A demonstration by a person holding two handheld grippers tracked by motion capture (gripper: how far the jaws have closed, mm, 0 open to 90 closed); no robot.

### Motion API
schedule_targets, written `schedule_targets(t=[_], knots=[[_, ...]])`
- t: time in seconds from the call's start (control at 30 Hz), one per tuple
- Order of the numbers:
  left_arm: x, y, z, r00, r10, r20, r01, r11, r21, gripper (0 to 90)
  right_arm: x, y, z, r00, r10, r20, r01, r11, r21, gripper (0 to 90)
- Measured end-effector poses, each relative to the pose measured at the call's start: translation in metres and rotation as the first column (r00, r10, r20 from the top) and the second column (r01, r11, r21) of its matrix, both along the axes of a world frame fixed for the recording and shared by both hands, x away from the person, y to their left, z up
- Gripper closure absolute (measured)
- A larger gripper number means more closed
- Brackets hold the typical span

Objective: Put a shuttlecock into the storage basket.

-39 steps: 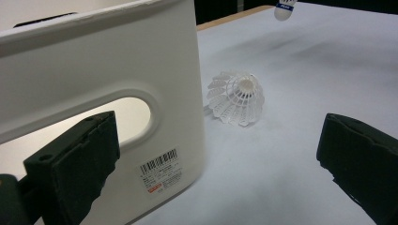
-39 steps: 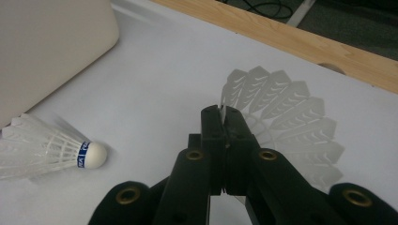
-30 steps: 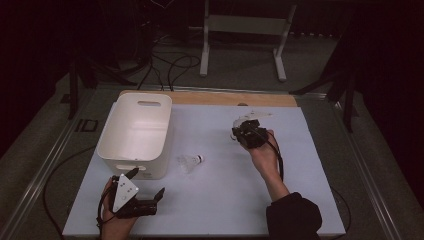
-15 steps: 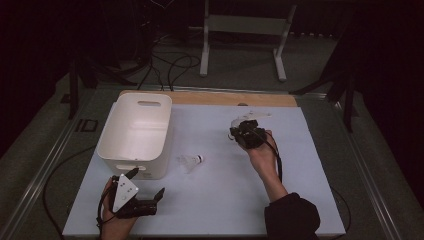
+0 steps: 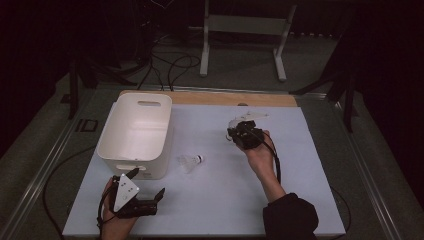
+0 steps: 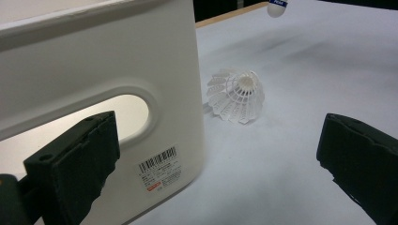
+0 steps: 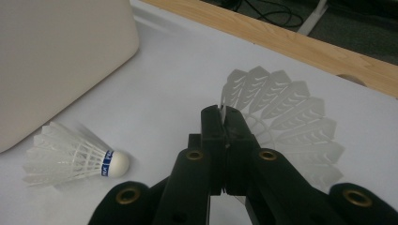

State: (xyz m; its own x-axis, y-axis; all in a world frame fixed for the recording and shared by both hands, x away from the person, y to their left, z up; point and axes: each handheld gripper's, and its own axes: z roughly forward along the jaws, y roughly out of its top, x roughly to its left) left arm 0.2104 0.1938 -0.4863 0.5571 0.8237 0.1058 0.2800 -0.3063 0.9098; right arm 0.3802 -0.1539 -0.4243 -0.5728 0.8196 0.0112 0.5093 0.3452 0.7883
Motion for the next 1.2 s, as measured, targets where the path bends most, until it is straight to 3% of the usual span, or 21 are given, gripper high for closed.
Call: schedule_targets(t=[1.2], knots=[[0.0, 0.0, 0.0, 1.0, 0.0, 0.004, 0.0, 1.0, -0.003, 0.3, -0.003, 0.012, 0.002, 0.9998, 0.021, 0.001, -0.021, 0.999, 0.028, 89.5]])
